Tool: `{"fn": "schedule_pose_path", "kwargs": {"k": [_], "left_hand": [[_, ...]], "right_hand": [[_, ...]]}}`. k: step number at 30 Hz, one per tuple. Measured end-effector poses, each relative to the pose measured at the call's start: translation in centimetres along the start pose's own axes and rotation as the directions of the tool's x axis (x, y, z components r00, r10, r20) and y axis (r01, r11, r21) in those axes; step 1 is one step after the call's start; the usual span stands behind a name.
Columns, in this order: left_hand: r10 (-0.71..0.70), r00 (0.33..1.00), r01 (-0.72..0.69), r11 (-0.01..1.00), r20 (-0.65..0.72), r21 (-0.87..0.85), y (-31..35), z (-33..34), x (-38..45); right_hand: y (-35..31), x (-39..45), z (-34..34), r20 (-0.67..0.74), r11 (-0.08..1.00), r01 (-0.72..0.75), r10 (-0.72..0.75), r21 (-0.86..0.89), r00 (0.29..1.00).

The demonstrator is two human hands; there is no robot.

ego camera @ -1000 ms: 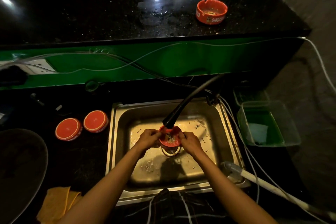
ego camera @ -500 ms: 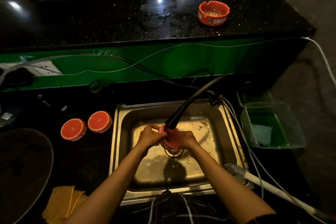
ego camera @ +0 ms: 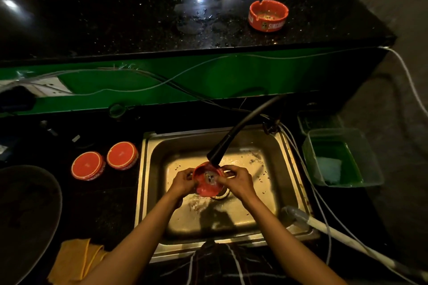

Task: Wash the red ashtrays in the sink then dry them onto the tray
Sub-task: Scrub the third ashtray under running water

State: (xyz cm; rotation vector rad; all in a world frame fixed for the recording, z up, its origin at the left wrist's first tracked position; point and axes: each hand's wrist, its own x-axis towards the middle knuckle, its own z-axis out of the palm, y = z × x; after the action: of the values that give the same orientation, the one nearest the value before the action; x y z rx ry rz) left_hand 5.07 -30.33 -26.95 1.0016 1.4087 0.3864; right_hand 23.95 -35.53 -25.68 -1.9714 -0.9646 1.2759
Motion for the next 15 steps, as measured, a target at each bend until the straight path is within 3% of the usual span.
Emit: {"fn": "schedule_pose_path", "kwargs": {"k": [5, 9, 12, 15], "left_hand": [[-0.127, 0.987, 0.120, 0.990, 0.101, 0.076, -0.5, 2.6, -0.1], [-0.157, 0.976, 0.148, 0.986, 0.152, 0.073, 0.0, 2.7, -0.5], [-0.134, 0.989, 0.132, 0.990, 0.058, 0.049, 0.9, 1.8, -0.5], [-0.030, 0.998, 0.037, 0.991, -0.061, 0.129, 1.8, 0.7, -0.5]], "right_hand": [[-0.7, -0.3, -0.8, -0.061, 0.981, -0.040, 0.029, -0.189, 0.998], [-0.4, 1.1, -1.3, -0.112, 0.975, -0.134, 0.115, -0.179, 0.987], [-0.1, 1.8, -1.3, -0.052, 0.981, -0.130, 0.123, -0.147, 0.991], [0.7, 2.5, 0.0, 0.039, 0.991, -0.128, 0.127, 0.031, 0.991]]}}
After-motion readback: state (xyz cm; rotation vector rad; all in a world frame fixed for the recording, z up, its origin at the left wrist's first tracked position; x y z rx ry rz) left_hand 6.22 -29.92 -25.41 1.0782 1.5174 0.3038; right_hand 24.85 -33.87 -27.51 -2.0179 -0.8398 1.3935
